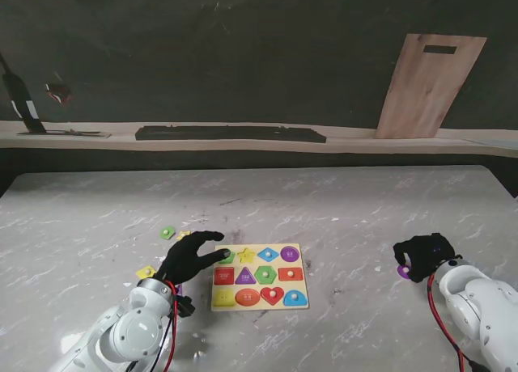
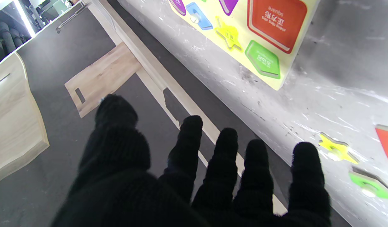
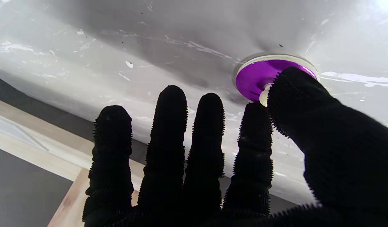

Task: Fit puzzle pieces into a puzzle board

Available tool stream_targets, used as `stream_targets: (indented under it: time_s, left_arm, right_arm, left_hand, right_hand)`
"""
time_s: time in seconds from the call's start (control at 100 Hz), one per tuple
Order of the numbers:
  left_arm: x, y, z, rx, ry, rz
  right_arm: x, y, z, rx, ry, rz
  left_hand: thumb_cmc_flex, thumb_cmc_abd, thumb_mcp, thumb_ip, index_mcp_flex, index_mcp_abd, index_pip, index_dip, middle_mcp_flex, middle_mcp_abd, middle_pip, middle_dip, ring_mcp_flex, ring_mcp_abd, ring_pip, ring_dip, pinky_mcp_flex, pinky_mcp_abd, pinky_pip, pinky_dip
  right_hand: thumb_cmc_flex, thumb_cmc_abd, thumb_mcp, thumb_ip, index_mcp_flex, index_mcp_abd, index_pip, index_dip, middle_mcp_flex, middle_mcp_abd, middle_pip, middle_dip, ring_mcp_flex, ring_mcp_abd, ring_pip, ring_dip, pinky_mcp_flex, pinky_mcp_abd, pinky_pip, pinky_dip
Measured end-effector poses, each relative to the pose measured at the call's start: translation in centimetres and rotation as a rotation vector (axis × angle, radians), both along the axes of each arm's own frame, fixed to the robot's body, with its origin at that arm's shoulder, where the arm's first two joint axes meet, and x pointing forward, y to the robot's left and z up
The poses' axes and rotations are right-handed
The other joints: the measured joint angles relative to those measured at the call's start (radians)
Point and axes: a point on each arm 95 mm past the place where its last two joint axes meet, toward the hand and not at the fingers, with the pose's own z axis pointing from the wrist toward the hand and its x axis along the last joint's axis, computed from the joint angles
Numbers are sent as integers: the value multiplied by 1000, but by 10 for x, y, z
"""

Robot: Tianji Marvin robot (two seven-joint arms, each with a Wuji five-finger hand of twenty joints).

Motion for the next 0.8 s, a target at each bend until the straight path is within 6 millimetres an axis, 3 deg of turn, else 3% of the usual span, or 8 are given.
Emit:
stream_targets:
  time_s: [0.13, 0.3, 0.53, 0.66, 0.68, 0.8]
  left_arm:
    - [0, 0, 0, 0, 0, 0]
    - [0, 0, 0, 1, 0, 0]
    - [0, 0, 0, 1, 0, 0]
    - [0, 0, 0, 2, 1, 0]
    - [0, 0, 0, 2, 1, 0]
    - [0, 0, 0, 2, 3, 0]
  right_arm:
    - [1, 0, -3, 4, -12, -8]
    - [2, 0, -7, 22, -36, -28]
    - [2, -2, -9, 48, -60, -51]
    - [1, -3, -10, 73, -68, -64]
    - [1, -4, -10, 77, -71, -65]
    - [-2, -4, -12, 107, -93, -69]
  left_hand:
    - [0, 0, 0, 0, 0, 0, 0, 0, 0, 0, 0, 0, 0, 0, 0, 0, 0, 0, 0, 0]
    - [0, 0, 0, 0, 0, 0, 0, 0, 0, 0, 0, 0, 0, 0, 0, 0, 0, 0, 0, 0]
    - [0, 0, 0, 0, 0, 0, 0, 0, 0, 0, 0, 0, 0, 0, 0, 0, 0, 0, 0, 0]
    - [0, 0, 0, 0, 0, 0, 0, 0, 0, 0, 0, 0, 0, 0, 0, 0, 0, 0, 0, 0]
    - [0, 0, 0, 0, 0, 0, 0, 0, 0, 0, 0, 0, 0, 0, 0, 0, 0, 0, 0, 0]
    - [0, 0, 0, 0, 0, 0, 0, 0, 0, 0, 0, 0, 0, 0, 0, 0, 0, 0, 0, 0]
  right_hand:
    - [17, 0, -2, -41, 36, -34, 65, -23, 55, -4, -8, -6, 11, 0, 0, 0, 10, 0, 0, 0]
    - [59, 19, 16, -38, 87, -79, 110, -74, 119, -11, -12, -18, 38, 0, 0, 0, 25, 0, 0, 0]
    - [60, 7, 17, -38, 136, -80, 108, -141, 209, -12, -25, -42, 74, 0, 0, -3, 50, 0, 0, 0]
    - [60, 4, 24, -38, 144, -80, 108, -155, 220, -11, -25, -43, 90, 0, 0, -3, 60, 0, 1, 0]
    - [68, 2, 24, -53, 146, -79, 108, -159, 221, -10, -25, -43, 104, 1, 1, -3, 61, 0, 2, 0]
    - [70, -9, 25, -39, 156, -71, 105, -161, 231, 3, -16, -43, 118, 11, 18, -3, 76, 0, 14, 0]
